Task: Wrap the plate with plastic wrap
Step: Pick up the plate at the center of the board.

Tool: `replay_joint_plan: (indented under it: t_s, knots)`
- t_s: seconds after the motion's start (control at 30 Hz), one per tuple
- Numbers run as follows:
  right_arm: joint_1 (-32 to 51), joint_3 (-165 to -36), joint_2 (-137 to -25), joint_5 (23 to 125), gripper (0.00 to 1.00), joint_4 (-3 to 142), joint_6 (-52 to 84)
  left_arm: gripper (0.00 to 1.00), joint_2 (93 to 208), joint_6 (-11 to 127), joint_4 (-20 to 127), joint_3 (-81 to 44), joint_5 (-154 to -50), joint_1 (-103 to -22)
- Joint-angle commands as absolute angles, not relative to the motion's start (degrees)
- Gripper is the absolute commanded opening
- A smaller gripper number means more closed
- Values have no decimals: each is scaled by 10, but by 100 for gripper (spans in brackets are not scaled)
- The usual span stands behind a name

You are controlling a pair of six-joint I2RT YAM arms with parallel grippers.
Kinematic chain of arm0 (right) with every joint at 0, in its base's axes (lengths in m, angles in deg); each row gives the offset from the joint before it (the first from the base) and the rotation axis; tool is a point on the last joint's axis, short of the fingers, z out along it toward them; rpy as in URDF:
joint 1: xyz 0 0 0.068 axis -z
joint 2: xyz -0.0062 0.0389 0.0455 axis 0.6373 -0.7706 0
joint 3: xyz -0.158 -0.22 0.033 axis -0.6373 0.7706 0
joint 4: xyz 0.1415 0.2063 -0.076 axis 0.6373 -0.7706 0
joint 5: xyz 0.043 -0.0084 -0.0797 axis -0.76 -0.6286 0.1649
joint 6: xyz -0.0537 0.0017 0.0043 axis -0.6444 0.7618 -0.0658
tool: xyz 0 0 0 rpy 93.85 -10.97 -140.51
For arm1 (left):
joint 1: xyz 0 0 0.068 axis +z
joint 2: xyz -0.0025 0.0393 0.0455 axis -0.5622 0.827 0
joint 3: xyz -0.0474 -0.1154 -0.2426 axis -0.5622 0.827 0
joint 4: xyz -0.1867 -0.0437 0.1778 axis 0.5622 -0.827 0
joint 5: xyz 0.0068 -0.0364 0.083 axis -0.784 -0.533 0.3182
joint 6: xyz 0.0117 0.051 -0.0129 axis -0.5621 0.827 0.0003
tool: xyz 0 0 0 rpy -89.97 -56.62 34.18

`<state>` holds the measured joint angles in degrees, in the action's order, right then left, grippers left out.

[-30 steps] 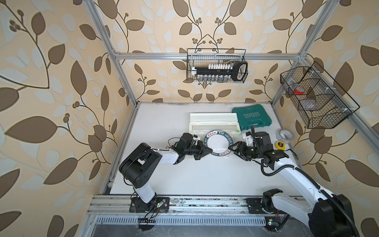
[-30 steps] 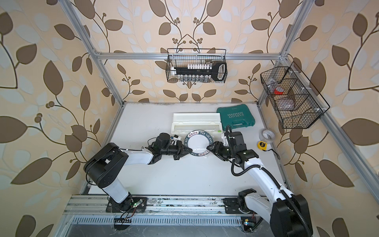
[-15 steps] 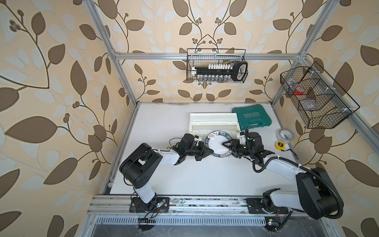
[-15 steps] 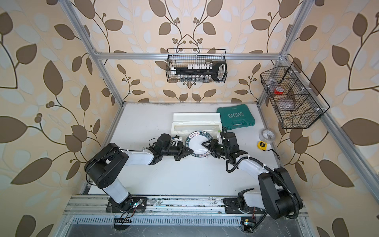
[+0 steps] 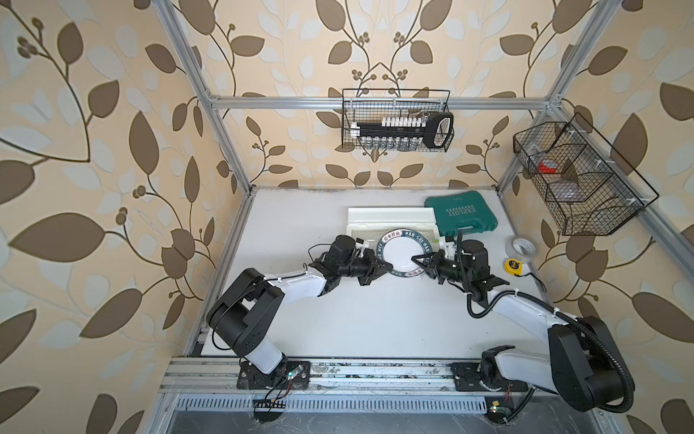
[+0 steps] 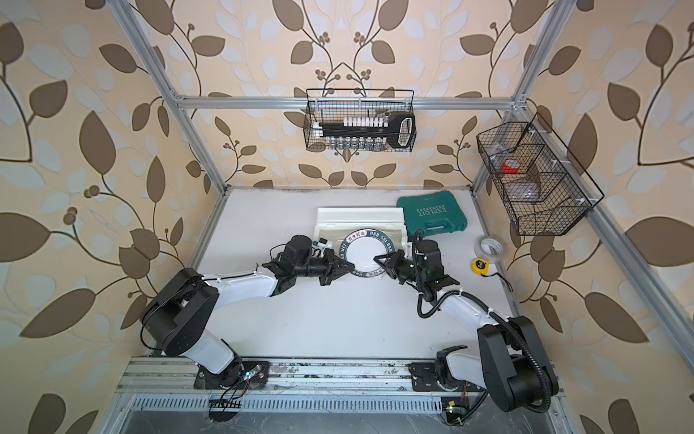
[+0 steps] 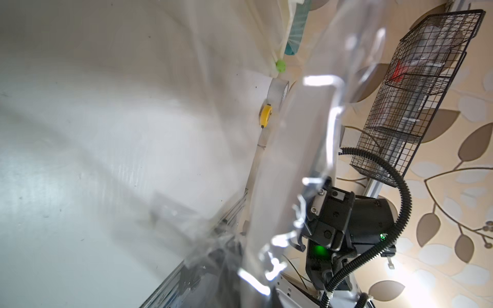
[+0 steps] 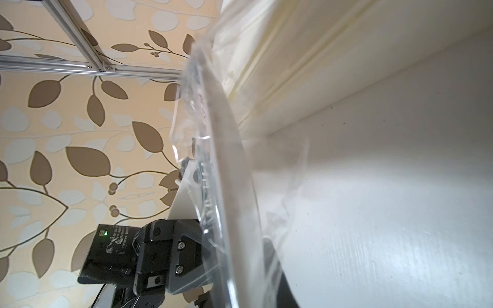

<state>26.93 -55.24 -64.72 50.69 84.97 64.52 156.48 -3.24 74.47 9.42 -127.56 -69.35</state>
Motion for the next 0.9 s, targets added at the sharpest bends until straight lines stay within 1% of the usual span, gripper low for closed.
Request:
replay_joint_plan:
  t_s: [0.0,0.1,0.23,0.43,0.67,0.77,0.87]
  knots:
    - [279,-617,-638,521,0,842,614,0,1510,62,670,37,-1264,-687]
    - [281,-655,-645,516,0,826,598,0,1498,100,622,3,-1258,-687]
    - [281,-650,-647,506,0,838,600,0,1473,115,605,14,-1256,-687]
    - [269,-576,-607,505,0,871,601,0,1433,148,596,72,-1242,-709]
    - [215,-477,-497,543,0,875,615,0,1369,142,610,169,-1213,-749]
    - [195,-439,-469,563,0,858,626,0,1363,134,617,199,-1196,-767]
    - [194,-396,-463,569,0,863,634,0,1375,116,649,232,-1184,-780]
